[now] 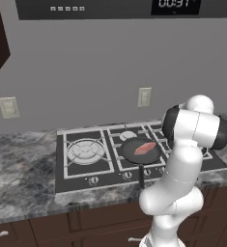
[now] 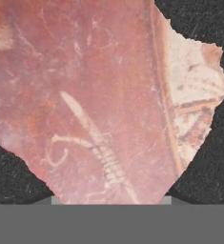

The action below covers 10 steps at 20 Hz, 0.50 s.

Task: Place one of the steaks on the plate and the other in the bowl. Then place the bowl in the fridge.

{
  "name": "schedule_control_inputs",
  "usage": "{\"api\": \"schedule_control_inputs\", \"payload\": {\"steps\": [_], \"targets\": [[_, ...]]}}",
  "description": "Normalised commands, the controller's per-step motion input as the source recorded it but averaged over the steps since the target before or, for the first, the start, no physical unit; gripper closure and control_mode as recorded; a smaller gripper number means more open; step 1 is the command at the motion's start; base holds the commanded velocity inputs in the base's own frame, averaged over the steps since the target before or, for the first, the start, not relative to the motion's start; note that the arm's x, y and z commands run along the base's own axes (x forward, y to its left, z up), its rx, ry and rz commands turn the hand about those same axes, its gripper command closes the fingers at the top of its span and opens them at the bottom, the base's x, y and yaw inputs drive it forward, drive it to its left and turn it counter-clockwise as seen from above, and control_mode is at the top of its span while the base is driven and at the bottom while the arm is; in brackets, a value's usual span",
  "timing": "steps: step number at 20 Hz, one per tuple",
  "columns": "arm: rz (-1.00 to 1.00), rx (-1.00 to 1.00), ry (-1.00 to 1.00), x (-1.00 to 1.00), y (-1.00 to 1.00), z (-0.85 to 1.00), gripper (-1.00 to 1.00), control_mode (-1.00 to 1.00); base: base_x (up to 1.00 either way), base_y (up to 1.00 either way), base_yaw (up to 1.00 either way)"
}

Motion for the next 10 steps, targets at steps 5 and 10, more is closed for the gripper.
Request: {"api": "schedule_control_inputs", "payload": {"steps": [5, 10], "targets": [[0.00, 0.00, -0.01, 0.00, 0.00, 0.01, 1.00, -1.00, 0.00, 0.00, 0.00], [0.12, -0.12, -0.11, -0.49, 0.63, 0.55, 1.00, -1.00, 0.00, 0.00, 0.00]]}}
